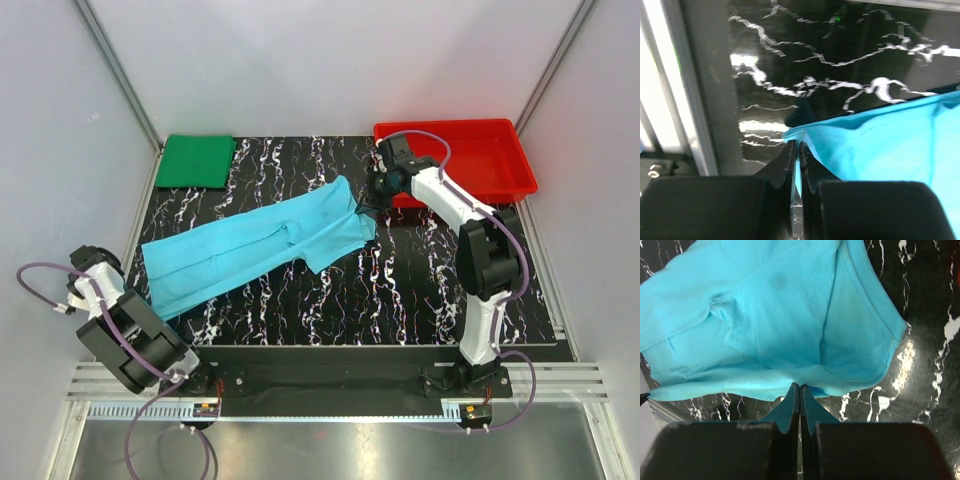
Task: Fold and stack the t-shirts
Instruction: Fold the tshirt
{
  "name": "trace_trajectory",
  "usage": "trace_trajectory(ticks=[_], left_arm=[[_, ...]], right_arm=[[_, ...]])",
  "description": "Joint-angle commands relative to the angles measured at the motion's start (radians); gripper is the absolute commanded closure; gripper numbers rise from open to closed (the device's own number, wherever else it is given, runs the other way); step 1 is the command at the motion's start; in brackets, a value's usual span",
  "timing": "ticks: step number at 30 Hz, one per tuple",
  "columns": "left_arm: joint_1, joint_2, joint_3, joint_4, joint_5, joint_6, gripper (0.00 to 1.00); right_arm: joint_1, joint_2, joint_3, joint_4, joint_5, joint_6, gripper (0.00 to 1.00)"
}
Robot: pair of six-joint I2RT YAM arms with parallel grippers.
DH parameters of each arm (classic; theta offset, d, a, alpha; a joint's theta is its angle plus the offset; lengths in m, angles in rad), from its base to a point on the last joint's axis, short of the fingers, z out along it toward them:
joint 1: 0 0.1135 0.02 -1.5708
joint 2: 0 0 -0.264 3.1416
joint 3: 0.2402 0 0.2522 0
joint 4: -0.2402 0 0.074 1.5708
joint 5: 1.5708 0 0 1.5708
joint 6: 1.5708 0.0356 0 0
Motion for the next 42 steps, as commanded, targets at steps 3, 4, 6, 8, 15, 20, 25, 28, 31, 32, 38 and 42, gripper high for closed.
trace_trajectory(ticks=[3, 4, 6, 8, 15, 20, 25, 28, 31, 32, 38, 42], left_arm=[[-0.020, 0.037, 0.068, 0.060, 0.019, 0.015, 0.93], [-0.027, 0.048, 0.077, 0.062, 0.018, 0.013, 0.93], [-0.031, 0.058, 0.086, 0.071, 0.018, 0.015, 0.92], [-0.034, 0.075, 0.109, 0.077, 0.016, 0.018, 0.92], [-0.083, 0.137, 0.187, 0.080, 0.022, 0.012, 0.91], [-0.117, 0.183, 0.229, 0.082, 0.015, 0.001, 0.90], [-0.131, 0.230, 0.252, 0.085, 0.016, -0.016, 0.90], [-0.139, 0.236, 0.269, 0.088, 0.013, -0.017, 0.90], [-0.137, 0.256, 0.301, 0.086, 0.010, -0.017, 0.90], [-0.140, 0.261, 0.307, 0.085, 0.013, -0.017, 0.90], [-0.149, 0.286, 0.339, 0.088, 0.016, -0.025, 0.90], [-0.158, 0.327, 0.364, 0.083, 0.018, -0.025, 0.90]], right_arm=[[-0.012, 0.066, 0.113, -0.015, -0.019, -0.017, 1.00], [-0.012, 0.084, 0.130, -0.024, -0.019, -0.020, 1.00], [-0.011, 0.101, 0.150, -0.035, -0.019, -0.023, 1.00], [-0.012, 0.122, 0.170, -0.038, -0.026, -0.023, 1.00], [-0.014, 0.179, 0.223, -0.053, -0.023, -0.017, 1.00], [-0.017, 0.202, 0.254, -0.067, -0.016, -0.017, 1.00], [-0.022, 0.224, 0.274, -0.076, -0.016, -0.017, 1.00], [-0.025, 0.239, 0.286, -0.076, -0.022, -0.014, 1.00], [-0.023, 0.257, 0.303, -0.084, -0.026, -0.013, 1.00], [-0.023, 0.261, 0.306, -0.086, -0.026, -0.014, 1.00], [-0.025, 0.274, 0.322, -0.098, -0.032, -0.013, 1.00], [-0.025, 0.282, 0.328, -0.101, -0.034, -0.013, 1.00]])
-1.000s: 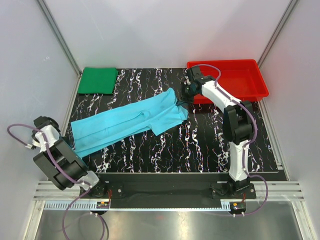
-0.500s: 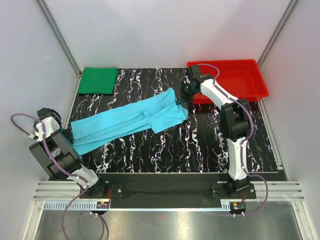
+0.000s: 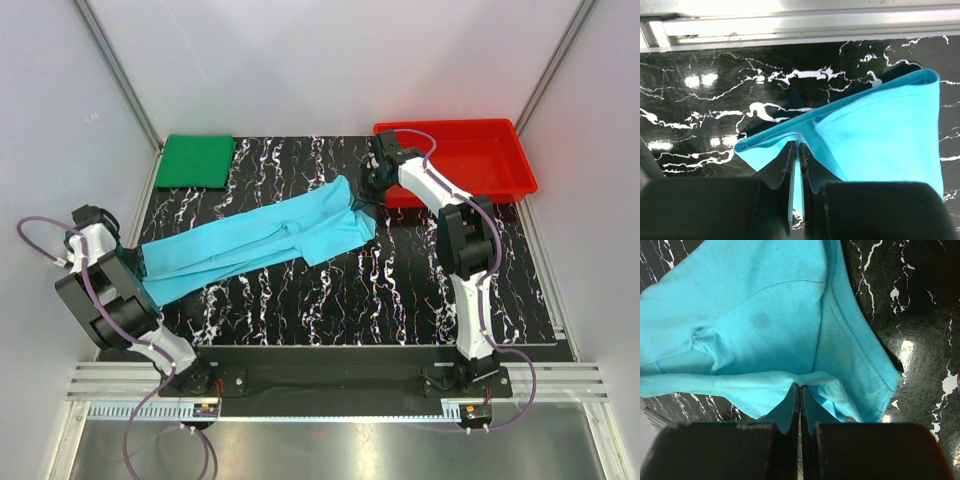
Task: Fold and stack the t-shirts
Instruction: Fold the tshirt
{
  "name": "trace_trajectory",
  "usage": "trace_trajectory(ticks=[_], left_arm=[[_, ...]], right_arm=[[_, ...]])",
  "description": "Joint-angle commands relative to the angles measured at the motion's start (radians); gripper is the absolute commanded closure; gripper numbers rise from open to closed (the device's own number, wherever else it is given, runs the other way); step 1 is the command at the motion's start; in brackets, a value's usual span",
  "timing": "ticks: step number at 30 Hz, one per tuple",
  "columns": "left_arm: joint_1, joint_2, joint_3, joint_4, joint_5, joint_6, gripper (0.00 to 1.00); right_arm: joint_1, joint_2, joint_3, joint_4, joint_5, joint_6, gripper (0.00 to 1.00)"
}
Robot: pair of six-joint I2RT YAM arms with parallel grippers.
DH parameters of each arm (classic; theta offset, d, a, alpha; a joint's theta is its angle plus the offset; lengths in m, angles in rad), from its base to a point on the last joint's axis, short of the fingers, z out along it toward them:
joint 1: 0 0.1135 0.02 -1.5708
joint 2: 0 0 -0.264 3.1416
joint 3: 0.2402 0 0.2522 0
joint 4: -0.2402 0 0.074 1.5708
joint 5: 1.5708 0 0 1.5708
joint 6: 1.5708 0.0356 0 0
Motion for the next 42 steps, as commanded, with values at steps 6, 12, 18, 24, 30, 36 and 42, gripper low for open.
trace_trajectory(ticks=[6, 12, 18, 24, 30, 36, 42], left_arm=[[-0.029, 0.055, 0.084, 0.029, -0.006, 0.005, 0.90], [-0.027, -0.019, 0.067, -0.047, -0.038, 0.014, 0.92], [0.005, -0.185, -0.036, -0.136, -0.127, -0.009, 0.94], [0.045, -0.322, -0.164, -0.179, -0.130, -0.067, 0.96], [0.062, -0.389, -0.264, -0.210, -0.097, -0.130, 0.96], [0.102, -0.403, -0.341, -0.224, -0.075, -0.161, 0.96], [0.140, -0.405, -0.370, -0.233, -0.067, -0.161, 0.87]], right_arm=[[-0.010, 0.013, 0.062, -0.016, -0.032, -0.001, 1.00], [-0.010, -0.033, 0.029, -0.069, -0.049, 0.028, 1.00], [-0.009, -0.200, -0.200, -0.082, -0.057, 0.071, 1.00], [0.004, -0.360, -0.396, -0.102, -0.052, 0.065, 1.00], [0.010, -0.438, -0.491, -0.135, -0.055, 0.056, 1.00], [0.022, -0.490, -0.553, -0.161, -0.061, 0.049, 1.00], [0.031, -0.500, -0.634, -0.148, -0.063, 0.040, 1.00]])
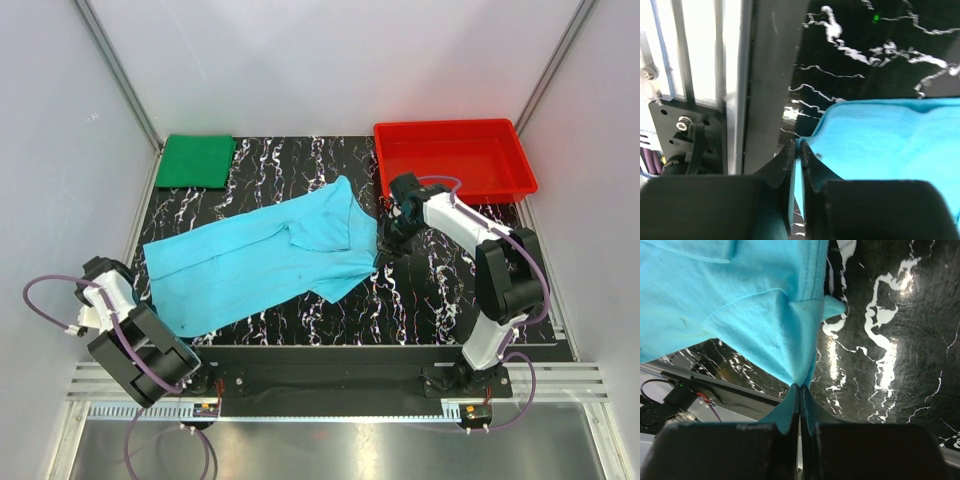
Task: Fold and stack the t-shirts
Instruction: Fold the tshirt
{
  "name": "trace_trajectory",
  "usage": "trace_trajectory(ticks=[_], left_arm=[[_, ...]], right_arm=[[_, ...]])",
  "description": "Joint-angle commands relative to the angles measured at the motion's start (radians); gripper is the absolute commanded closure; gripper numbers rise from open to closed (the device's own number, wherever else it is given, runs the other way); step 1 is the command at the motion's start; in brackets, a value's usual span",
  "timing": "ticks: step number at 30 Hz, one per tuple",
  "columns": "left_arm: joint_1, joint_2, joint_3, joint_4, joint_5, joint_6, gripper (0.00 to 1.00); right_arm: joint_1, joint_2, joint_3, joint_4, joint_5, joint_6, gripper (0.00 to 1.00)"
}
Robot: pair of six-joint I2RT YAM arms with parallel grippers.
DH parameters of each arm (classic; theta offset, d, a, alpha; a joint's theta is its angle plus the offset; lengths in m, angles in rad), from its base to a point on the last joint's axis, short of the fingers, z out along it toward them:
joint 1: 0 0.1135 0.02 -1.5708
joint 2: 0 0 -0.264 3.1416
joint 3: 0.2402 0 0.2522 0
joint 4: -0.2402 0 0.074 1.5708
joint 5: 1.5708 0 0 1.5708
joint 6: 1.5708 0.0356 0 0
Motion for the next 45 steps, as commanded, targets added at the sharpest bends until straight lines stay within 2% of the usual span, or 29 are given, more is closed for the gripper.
trace_trajectory(ticks=[1, 2, 5, 6, 10, 13, 17, 20, 23, 29, 34, 37, 45], left_arm=[[0.023, -0.028, 0.001, -0.011, -0.002, -0.018, 0.82], [0.032, -0.039, 0.003, -0.011, -0.005, -0.012, 0.70], [0.035, -0.052, 0.032, -0.004, -0.022, 0.026, 0.53], [0.032, -0.052, 0.053, 0.001, -0.016, 0.041, 0.53], [-0.044, -0.036, 0.090, 0.009, -0.028, 0.089, 0.50], [-0.161, -0.025, 0.130, 0.033, -0.044, 0.097, 0.49], [-0.390, 0.056, 0.180, 0.121, -0.057, 0.155, 0.49], [-0.469, 0.182, 0.220, 0.184, -0.033, 0.192, 0.53], [-0.501, 0.303, 0.275, 0.207, -0.011, 0.222, 0.63], [-0.531, 0.461, 0.343, 0.266, -0.018, 0.250, 0.64], [-0.535, 0.596, 0.412, 0.260, -0.033, 0.258, 0.65], [-0.537, 0.674, 0.475, 0.248, -0.047, 0.264, 0.65], [-0.537, 0.877, 0.766, 0.182, -0.074, 0.290, 0.66]], right_arm=[[0.009, -0.033, -0.043, -0.001, -0.011, -0.022, 0.98], [0.009, -0.027, -0.046, -0.004, -0.008, -0.033, 0.96], [0.011, -0.013, -0.017, -0.030, 0.049, -0.083, 0.79], [0.011, -0.016, 0.024, -0.041, 0.092, -0.103, 0.69], [0.018, -0.005, 0.164, -0.064, 0.164, -0.122, 0.44], [0.023, 0.054, 0.252, -0.024, 0.183, -0.108, 0.32], [0.044, 0.195, 0.396, 0.010, 0.201, -0.087, 0.31], [0.055, 0.304, 0.508, 0.019, 0.247, -0.070, 0.32], [0.067, 0.399, 0.592, 0.017, 0.287, -0.030, 0.32], [0.100, 0.488, 0.615, 0.066, 0.426, -0.008, 0.34], [0.100, 0.525, 0.601, 0.109, 0.465, -0.008, 0.34], [0.100, 0.576, 0.649, 0.085, 0.468, -0.008, 0.35], [0.100, 0.706, 0.814, 0.064, 0.503, -0.025, 0.34]])
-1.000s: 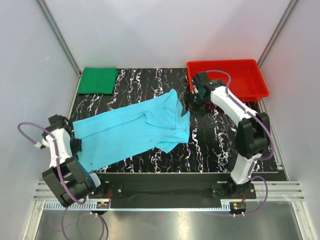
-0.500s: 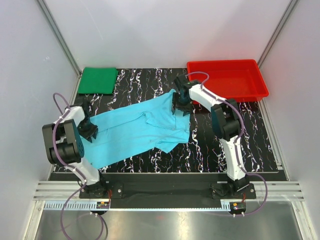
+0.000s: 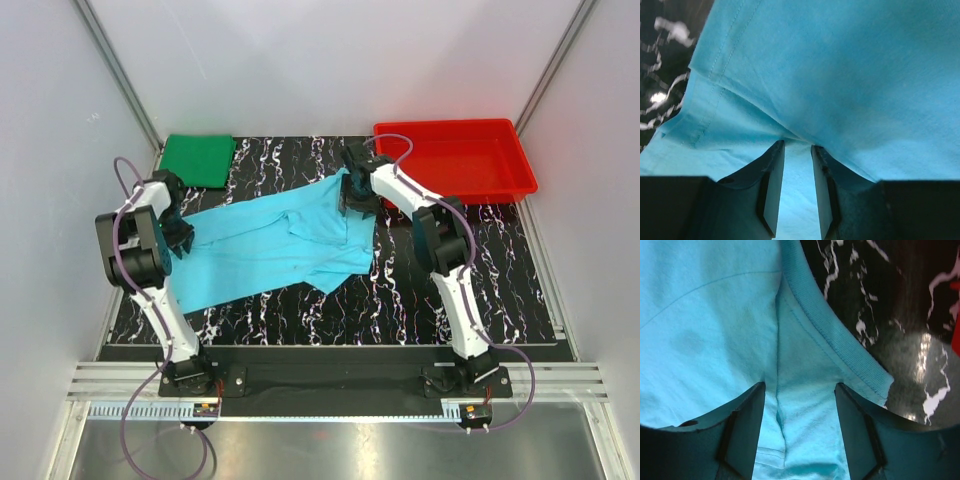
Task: Fold and stack the t-shirts
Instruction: Fold the tshirt
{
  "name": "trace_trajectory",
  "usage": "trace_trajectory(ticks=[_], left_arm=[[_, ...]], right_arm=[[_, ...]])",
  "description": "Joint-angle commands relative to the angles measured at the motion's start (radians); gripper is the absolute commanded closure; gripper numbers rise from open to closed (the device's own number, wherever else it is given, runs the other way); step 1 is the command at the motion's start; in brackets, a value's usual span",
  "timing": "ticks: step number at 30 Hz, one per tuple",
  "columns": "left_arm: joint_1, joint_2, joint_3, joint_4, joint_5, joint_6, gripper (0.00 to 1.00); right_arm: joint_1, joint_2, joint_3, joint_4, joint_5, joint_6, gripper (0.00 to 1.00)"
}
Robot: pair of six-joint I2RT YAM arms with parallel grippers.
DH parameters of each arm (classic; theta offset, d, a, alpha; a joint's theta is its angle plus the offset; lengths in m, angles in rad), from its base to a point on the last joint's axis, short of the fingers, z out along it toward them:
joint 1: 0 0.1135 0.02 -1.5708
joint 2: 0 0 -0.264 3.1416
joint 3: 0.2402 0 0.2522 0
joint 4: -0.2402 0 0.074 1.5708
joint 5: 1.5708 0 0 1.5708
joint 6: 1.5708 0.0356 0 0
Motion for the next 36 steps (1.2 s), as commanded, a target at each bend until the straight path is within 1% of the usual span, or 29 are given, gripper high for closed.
trace_trajectory(ticks=[1, 2, 4, 5, 8, 9, 11, 12, 13, 14, 15, 16, 18, 19, 21, 22, 23, 24, 25, 26, 27, 28, 29, 30, 31, 32, 34, 35, 36], left_arm=[[-0.002, 0.121, 0.132, 0.025, -0.047, 0.015, 0.66], [-0.002, 0.136, 0.190, 0.019, -0.052, 0.027, 0.66], [-0.002, 0.179, 0.250, -0.008, -0.064, 0.049, 0.66], [-0.003, 0.195, 0.312, -0.027, -0.072, 0.053, 0.66], [-0.002, 0.207, 0.360, -0.062, -0.069, 0.078, 0.66], [-0.002, 0.166, 0.350, -0.052, -0.055, 0.089, 0.65], [-0.002, 0.094, 0.266, 0.013, -0.024, 0.125, 0.63], [-0.002, 0.009, 0.232, 0.034, 0.003, 0.135, 0.62], [-0.002, -0.039, 0.159, 0.053, 0.011, 0.145, 0.60], [-0.002, -0.085, 0.123, 0.083, 0.019, 0.148, 0.57], [-0.002, -0.169, 0.091, 0.094, 0.032, 0.150, 0.53], [-0.002, -0.207, 0.042, 0.096, 0.040, 0.156, 0.51], [0.000, -0.296, 0.005, 0.079, 0.060, 0.161, 0.49], [-0.002, -0.323, -0.032, 0.056, 0.060, 0.158, 0.48], [0.004, -0.397, -0.083, 0.050, 0.062, 0.147, 0.48], [0.009, -0.423, -0.139, 0.053, 0.068, 0.145, 0.48], [0.015, -0.446, -0.169, 0.060, 0.074, 0.141, 0.48], [0.033, -0.490, -0.199, 0.065, 0.097, 0.136, 0.49], [0.045, -0.512, -0.253, 0.073, 0.111, 0.130, 0.49], [0.061, -0.531, -0.277, 0.077, 0.127, 0.127, 0.49], [0.094, -0.561, -0.299, 0.077, 0.163, 0.116, 0.50], [0.116, -0.578, -0.340, 0.076, 0.177, 0.110, 0.51], [0.140, -0.613, -0.363, 0.076, 0.207, 0.106, 0.52], [0.204, -0.632, -0.417, 0.082, 0.226, 0.100, 0.54], [0.242, -0.653, -0.449, 0.090, 0.249, 0.099, 0.54], [0.324, -0.691, -0.478, 0.108, 0.290, 0.101, 0.56], [0.409, -0.716, -0.554, 0.119, 0.315, 0.121, 0.58], [0.441, -0.722, -0.569, 0.120, 0.319, 0.130, 0.65], [0.479, -0.719, -0.580, 0.117, 0.303, 0.147, 0.67]], right_arm=[[0.003, 0.099, 0.101, -0.018, 0.052, -0.008, 0.34], [0.001, 0.115, 0.160, -0.034, 0.043, -0.006, 0.34], [0.001, 0.161, 0.220, -0.078, 0.029, -0.003, 0.34], [0.001, 0.172, 0.265, -0.088, 0.015, -0.002, 0.34], [0.001, 0.187, 0.325, -0.123, -0.008, -0.028, 0.34], [0.000, 0.179, 0.330, -0.134, -0.006, -0.040, 0.33], [0.000, 0.140, 0.346, -0.155, -0.002, -0.090, 0.32], [-0.002, 0.123, 0.354, -0.192, 0.006, -0.103, 0.30], [-0.003, 0.103, 0.359, -0.206, 0.003, -0.115, 0.26], [-0.002, 0.057, 0.359, -0.218, -0.002, -0.134, 0.24], [-0.003, 0.031, 0.351, -0.236, -0.006, -0.141, 0.23], [-0.002, 0.000, 0.315, -0.246, -0.017, -0.147, 0.21], [-0.002, -0.107, 0.246, -0.235, -0.040, -0.151, 0.20], [-0.002, -0.183, 0.153, -0.224, -0.087, -0.154, 0.19], [-0.002, -0.256, 0.045, -0.191, -0.159, -0.152, 0.19], [-0.002, -0.291, -0.080, -0.174, -0.222, -0.142, 0.19], [0.000, -0.368, -0.151, -0.152, -0.244, -0.138, 0.21], [0.001, -0.412, -0.231, -0.072, -0.264, -0.138, 0.23], [0.000, -0.460, -0.390, -0.021, -0.308, -0.137, 0.25], [0.000, -0.541, -0.460, 0.028, -0.324, -0.135, 0.26], [0.000, -0.575, -0.521, 0.109, -0.337, -0.134, 0.30], [0.001, -0.619, -0.613, 0.145, -0.374, -0.135, 0.32], [0.000, -0.638, -0.653, 0.176, -0.387, -0.137, 0.35], [0.000, -0.649, -0.687, 0.225, -0.412, -0.135, 0.36], [0.001, -0.654, -0.724, 0.239, -0.422, -0.138, 0.37], [0.000, -0.654, -0.738, 0.268, -0.436, -0.140, 0.38], [0.000, -0.649, -0.765, 0.288, -0.462, -0.135, 0.41], [0.000, -0.649, -0.772, 0.294, -0.468, -0.132, 0.43], [0.000, -0.646, -0.773, 0.300, -0.482, -0.134, 0.46]])
